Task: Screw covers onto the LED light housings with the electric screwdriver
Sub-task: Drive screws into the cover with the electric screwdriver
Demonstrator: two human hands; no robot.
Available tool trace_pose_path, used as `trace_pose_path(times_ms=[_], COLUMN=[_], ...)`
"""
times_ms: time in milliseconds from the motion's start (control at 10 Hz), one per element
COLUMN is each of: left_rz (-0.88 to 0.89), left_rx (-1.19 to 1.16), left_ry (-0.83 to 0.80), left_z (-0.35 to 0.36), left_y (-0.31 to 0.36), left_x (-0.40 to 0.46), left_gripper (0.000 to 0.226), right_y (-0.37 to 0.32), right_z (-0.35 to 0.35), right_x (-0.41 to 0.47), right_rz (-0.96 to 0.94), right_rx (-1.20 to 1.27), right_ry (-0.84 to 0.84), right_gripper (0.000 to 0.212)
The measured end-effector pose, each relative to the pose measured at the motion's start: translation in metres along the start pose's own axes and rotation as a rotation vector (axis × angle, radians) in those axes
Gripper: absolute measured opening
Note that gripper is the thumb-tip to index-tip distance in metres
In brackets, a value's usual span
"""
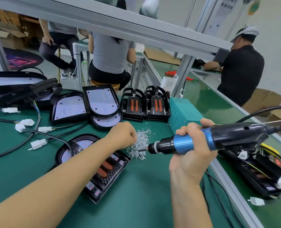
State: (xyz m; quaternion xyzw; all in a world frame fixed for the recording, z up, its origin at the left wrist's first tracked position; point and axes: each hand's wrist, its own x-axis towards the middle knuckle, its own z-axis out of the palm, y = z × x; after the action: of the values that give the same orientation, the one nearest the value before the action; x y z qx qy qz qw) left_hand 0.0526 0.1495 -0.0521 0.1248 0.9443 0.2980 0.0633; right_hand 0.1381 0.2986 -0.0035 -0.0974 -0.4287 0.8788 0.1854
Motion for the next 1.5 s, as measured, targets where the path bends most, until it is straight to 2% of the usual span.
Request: trace_pose_path(times_ms=[100,200,300,400,600,900,1300,1400,1500], left_rz=[-0.056,-0.079,-0.111,-0.143,-0.136,-0.149,-0.137,-0.122,-0.110], left_rx=[-0.590,-0.949,-1.131,-1.234,-1.271,-1.326,-1.369,-1.241,-1.049], left_ry=[0.067,0.084,0.089,0.107,0.133,0.190,0.185,0.207,0.323], left_z=[-0.014,-0.019,-0.022,-0.026,-0.026,-0.023,-0.021,-0.022,-0.024], left_y=[-0.008,-0.016,-0.025,-0.031,-0.042,-0.045,-0.052,-0.055,-0.063], left_x=[-0.021,-0.048,-0.076,-0.103,-0.142,-0.164,-0.170,-0.171,-0.171], left_gripper=[0.015,0.015,0.010,0.024,0.006,0.008,0.012,0.005,0.012], right_y=[-0.011,-0.012,-0.009,-0.007,-0.001,0.013,0.016,0.018,0.022], right_z=[0.001,0.012,0.018,0.023,0.039,0.053,0.055,0.055,0.051], right_x=[-0.009,-0.026,-0.033,-0.035,-0.051,-0.071,-0.077,-0.076,-0.076], right_rz=[-0.042,-0.274,-0.356,-0.324,-0.246,-0.195,-0.205,-0.200,-0.211], right_rx=[0.012,0.139,0.233,0.286,0.339,0.324,0.284,0.259,0.194], right_ry=[0.048,0.002,0.000,-0.056,-0.129,-0.213,-0.261,-0.284,-0.308], right_gripper=[0.013,0.017,0.025,0.024,0.021,0.020,0.020,0.021,0.022])
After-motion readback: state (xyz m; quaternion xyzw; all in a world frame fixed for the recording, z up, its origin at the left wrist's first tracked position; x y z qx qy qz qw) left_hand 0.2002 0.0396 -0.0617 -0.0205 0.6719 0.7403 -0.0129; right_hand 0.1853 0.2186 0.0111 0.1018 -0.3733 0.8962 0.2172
